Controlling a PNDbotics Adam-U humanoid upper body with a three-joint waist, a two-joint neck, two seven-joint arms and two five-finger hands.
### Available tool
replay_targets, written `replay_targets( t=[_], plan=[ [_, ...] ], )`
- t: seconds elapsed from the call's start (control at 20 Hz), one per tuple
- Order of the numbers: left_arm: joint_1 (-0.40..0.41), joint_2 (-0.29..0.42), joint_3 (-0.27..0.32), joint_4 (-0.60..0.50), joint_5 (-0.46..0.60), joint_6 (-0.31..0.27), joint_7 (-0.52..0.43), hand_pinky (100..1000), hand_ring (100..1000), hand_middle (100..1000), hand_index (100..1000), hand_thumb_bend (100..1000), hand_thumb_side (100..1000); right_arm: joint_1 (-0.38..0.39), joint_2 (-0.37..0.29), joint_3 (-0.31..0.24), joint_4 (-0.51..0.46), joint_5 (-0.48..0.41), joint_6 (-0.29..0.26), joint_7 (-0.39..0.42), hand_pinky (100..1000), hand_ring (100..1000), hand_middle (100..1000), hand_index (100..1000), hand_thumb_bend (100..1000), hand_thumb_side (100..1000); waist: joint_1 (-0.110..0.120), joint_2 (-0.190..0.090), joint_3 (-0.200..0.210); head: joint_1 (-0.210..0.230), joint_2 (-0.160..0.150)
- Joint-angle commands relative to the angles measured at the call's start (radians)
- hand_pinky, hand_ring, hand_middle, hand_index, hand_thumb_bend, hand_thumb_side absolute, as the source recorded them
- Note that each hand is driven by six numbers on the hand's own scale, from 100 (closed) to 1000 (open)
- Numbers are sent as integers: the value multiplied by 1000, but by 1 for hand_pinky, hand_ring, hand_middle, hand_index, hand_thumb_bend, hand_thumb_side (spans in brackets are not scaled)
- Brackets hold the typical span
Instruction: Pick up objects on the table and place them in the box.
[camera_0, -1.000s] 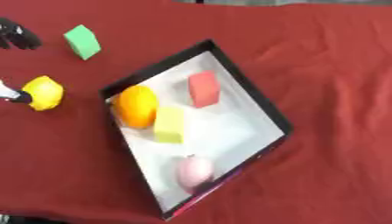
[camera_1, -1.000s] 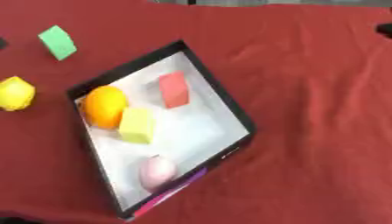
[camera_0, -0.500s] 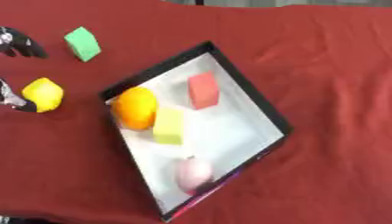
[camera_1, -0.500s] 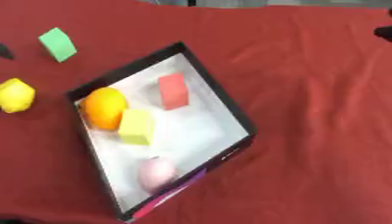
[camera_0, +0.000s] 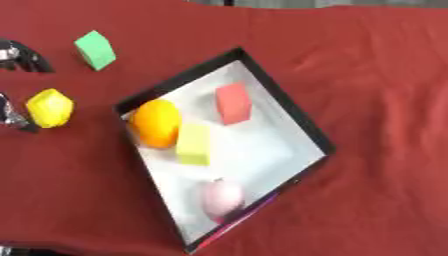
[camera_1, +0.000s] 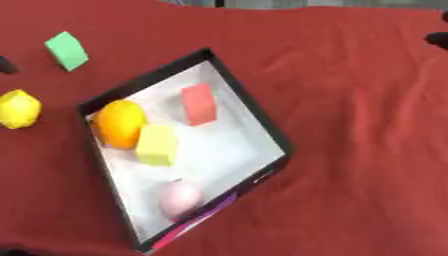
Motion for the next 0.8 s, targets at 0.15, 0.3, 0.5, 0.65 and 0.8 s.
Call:
replay_targets(
  t=[0.15, 0.3, 0.5, 0.65, 0.8],
  plan=[
    [-41, -30, 9, 64, -32, -5, 37, 859, 846, 783, 864, 682, 108, -3, -7, -2, -17, 12, 6, 12, 921, 735, 775, 827, 100, 562, 0, -18, -2, 5, -11],
    [-56, -66, 14, 108, -82, -10, 75, 854, 843, 779, 859, 662, 100, -3, -3, 1, -17, 17, 9, 18, 922, 735, 775, 827, 100, 559, -2, -16, -4, 8, -12],
    [-66, -100, 25, 165, -124, -19, 106, 848, 838, 776, 847, 625, 100, -5, 0, 4, -17, 21, 11, 24, 923, 735, 775, 827, 100, 556, -3, -14, -7, 12, -11],
    [-62, -101, 27, 179, -125, -31, 88, 846, 838, 776, 822, 593, 157, -3, 1, 4, -17, 23, 10, 25, 923, 736, 775, 828, 100, 556, -3, -13, -10, 14, -9],
    [-57, -92, 27, 174, -126, -31, 47, 834, 830, 766, 765, 532, 155, -1, 2, 4, -17, 24, 11, 24, 924, 736, 776, 828, 100, 557, -2, -12, -9, 16, -8]
  ],
)
